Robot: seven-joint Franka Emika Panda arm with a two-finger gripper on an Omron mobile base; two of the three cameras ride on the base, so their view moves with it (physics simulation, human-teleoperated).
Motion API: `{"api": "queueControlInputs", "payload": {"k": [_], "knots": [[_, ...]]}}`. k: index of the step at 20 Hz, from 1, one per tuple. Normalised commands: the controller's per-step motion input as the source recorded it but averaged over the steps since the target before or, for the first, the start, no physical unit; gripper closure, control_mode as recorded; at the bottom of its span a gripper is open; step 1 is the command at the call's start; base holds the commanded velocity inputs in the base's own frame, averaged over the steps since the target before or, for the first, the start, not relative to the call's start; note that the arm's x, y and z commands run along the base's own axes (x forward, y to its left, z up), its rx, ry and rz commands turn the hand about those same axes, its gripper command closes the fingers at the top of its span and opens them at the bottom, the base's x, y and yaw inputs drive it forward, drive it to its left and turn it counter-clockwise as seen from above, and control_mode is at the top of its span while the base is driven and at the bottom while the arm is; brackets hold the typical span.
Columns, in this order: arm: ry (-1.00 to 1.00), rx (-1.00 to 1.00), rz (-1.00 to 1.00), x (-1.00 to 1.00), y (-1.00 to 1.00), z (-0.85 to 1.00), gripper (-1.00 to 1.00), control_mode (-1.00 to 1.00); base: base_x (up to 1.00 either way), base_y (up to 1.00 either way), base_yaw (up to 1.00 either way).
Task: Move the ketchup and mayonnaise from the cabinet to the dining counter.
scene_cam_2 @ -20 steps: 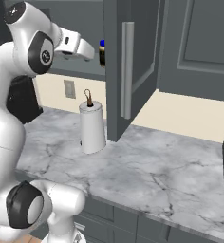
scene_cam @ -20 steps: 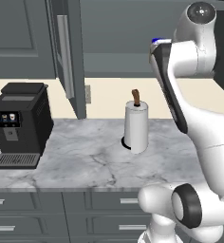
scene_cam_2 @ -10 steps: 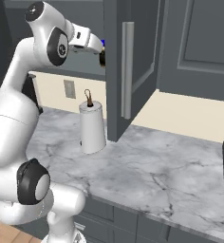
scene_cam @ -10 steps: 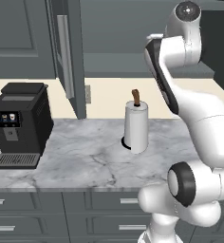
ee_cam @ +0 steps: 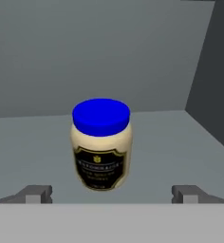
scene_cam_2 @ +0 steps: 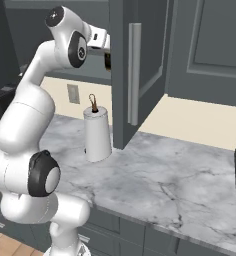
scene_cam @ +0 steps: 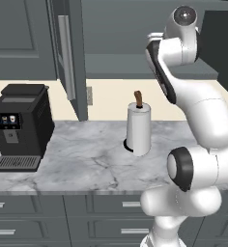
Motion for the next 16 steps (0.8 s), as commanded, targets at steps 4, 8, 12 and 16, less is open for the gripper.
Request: {"api": "queueControlInputs", "payload": {"k": [4,8,12,16], "knots": [[-0.01,0.0,0.0,0.16,-0.15,0.0,-1.0,-1.0,0.0,0.0,0.0],[0.0,0.0,0.0,0.23,-0.03,0.0,-1.0,-1.0,0.0,0.0,0.0],[0.0,0.0,0.0,0.31,0.0,0.0,-1.0,-1.0,0.0,0.0,0.0],[0.0,0.0,0.0,0.34,-0.01,0.0,-1.0,-1.0,0.0,0.0,0.0]]}}
